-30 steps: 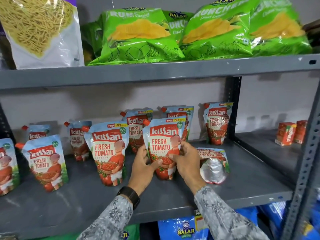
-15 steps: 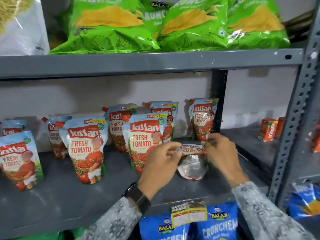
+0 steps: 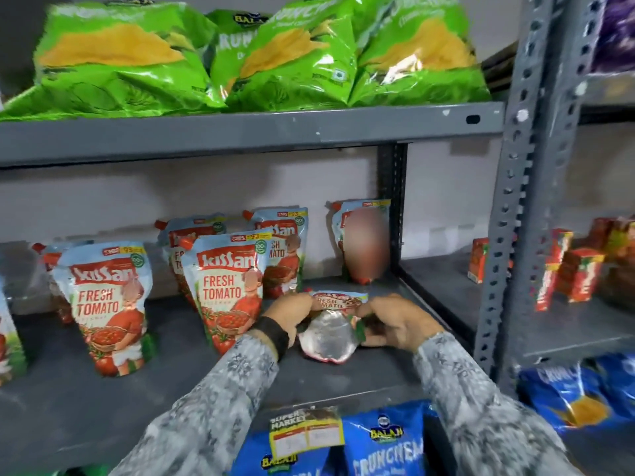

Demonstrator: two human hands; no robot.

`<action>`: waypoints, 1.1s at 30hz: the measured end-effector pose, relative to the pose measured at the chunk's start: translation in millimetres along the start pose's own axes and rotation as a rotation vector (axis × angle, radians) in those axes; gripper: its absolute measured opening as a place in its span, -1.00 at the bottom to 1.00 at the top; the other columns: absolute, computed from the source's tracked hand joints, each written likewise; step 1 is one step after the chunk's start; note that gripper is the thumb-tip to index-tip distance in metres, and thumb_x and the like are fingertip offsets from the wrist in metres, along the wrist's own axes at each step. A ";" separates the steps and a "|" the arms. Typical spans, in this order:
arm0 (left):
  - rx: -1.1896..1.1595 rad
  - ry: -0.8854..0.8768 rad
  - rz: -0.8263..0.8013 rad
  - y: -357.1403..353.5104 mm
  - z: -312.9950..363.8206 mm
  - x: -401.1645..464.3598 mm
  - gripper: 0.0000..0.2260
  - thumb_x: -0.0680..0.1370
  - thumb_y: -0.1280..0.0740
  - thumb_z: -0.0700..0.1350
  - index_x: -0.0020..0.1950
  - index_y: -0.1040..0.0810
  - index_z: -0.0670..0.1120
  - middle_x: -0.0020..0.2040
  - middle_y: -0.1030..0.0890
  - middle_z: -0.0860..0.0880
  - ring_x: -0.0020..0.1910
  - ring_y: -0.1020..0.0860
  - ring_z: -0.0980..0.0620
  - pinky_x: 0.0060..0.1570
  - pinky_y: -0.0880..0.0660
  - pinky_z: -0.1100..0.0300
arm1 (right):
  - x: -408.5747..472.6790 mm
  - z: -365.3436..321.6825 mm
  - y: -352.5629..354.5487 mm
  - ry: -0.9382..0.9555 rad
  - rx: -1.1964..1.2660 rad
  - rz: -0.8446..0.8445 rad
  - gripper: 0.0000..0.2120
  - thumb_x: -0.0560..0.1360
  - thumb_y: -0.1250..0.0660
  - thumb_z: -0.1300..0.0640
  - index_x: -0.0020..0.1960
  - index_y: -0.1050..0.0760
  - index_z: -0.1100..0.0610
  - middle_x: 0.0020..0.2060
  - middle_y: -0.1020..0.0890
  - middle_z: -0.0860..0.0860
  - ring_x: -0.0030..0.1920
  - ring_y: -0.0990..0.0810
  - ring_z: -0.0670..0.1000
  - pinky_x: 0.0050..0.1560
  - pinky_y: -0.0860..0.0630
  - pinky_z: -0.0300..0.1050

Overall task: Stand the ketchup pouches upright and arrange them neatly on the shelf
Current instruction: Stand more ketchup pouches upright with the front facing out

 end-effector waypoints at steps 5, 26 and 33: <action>-0.170 -0.167 -0.019 -8.0 28.2 -15.5 -0.80 0.46 -0.44 -0.41 0.06 -0.70 -0.27 -0.19 -0.75 -0.11 -0.32 -0.71 0.01 -0.34 -0.63 0.23 | -15.4 -22.7 12.0 0.157 0.083 0.024 -0.85 0.47 -0.39 0.44 -0.02 -0.67 0.29 -0.47 -0.69 0.08 -0.57 -0.61 -0.02 -0.50 -0.59 -0.14; -0.051 -0.576 -0.052 -55.3 9.2 1.6 -0.32 0.36 -0.61 -0.22 0.34 -0.38 0.16 0.22 -0.59 0.07 0.18 -0.59 0.15 0.07 -0.60 0.22 | -16.9 -12.0 69.1 0.694 0.066 0.384 -0.41 0.46 -0.50 0.37 0.36 -0.45 -0.06 0.08 -0.67 -0.05 0.10 -0.67 -0.06 0.05 -0.66 -0.12; -0.057 -0.514 -0.243 -60.2 7.5 8.4 -0.45 0.48 -0.53 -0.27 0.40 -0.47 0.03 0.31 -0.64 -0.05 0.23 -0.65 -0.02 0.18 -0.61 0.14 | -8.0 -9.1 52.5 0.603 0.051 0.233 -0.51 0.51 -0.51 0.22 0.36 -0.50 -0.07 0.17 -0.70 -0.08 0.19 -0.67 -0.07 0.23 -0.65 0.04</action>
Point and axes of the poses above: each hand's wrist, its own x-axis towards the middle knuckle, its own y-axis out of the back of the hand, z = x × y, the point moved 9 cm from there along x, towards the middle knuckle
